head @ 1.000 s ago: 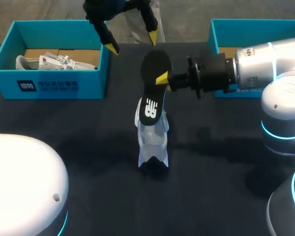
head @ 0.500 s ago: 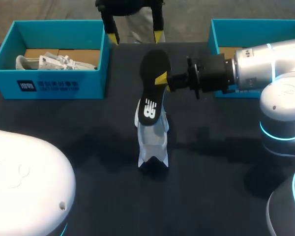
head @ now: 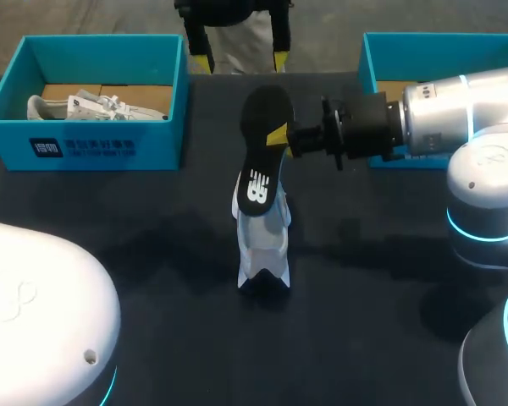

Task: Take the shoe out of the shoebox, open the shoe tongue, remove and reinsert the insole, then place the shoe into the shoebox

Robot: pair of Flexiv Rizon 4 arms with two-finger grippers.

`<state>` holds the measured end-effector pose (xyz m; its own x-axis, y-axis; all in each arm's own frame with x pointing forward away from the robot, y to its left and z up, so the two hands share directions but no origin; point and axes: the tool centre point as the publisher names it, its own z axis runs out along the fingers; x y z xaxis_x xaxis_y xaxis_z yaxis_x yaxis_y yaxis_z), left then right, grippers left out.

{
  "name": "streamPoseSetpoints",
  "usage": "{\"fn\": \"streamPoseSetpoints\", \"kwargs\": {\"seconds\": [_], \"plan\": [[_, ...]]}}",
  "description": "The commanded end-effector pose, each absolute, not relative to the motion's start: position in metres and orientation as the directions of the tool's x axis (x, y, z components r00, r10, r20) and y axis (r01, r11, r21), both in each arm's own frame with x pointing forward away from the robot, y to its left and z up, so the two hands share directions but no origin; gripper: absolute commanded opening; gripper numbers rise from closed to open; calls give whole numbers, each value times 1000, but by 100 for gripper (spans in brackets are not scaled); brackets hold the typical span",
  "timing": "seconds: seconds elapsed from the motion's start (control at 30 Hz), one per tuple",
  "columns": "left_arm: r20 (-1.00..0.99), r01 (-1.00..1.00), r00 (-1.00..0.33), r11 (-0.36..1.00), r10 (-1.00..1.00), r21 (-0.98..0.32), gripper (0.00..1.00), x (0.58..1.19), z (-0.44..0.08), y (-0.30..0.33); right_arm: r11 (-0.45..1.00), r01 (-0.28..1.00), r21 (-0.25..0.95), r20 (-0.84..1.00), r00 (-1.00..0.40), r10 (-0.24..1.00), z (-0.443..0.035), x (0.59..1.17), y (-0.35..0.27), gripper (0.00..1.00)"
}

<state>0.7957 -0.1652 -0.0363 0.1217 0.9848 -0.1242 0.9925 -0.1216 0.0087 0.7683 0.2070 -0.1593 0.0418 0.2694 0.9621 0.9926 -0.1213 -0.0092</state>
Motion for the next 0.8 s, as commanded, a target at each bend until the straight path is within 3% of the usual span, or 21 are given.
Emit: {"fn": "streamPoseSetpoints", "kwargs": {"seconds": [0.03, 0.23, 0.8], "plan": [[-134, 992, 128, -127, 983, 12, 100, 795, -40, -168, -126, 992, -10, 962, 44, 270, -160, 767, 210, 0], [-158, 991, 133, -133, 978, 9, 100, 793, -42, -170, -130, 991, -12, 962, 47, 270, -161, 766, 208, 0], [-494, 987, 162, -145, 854, 72, 100, 781, -77, -132, -124, 992, -13, 957, 48, 285, -156, 769, 199, 0]]}}
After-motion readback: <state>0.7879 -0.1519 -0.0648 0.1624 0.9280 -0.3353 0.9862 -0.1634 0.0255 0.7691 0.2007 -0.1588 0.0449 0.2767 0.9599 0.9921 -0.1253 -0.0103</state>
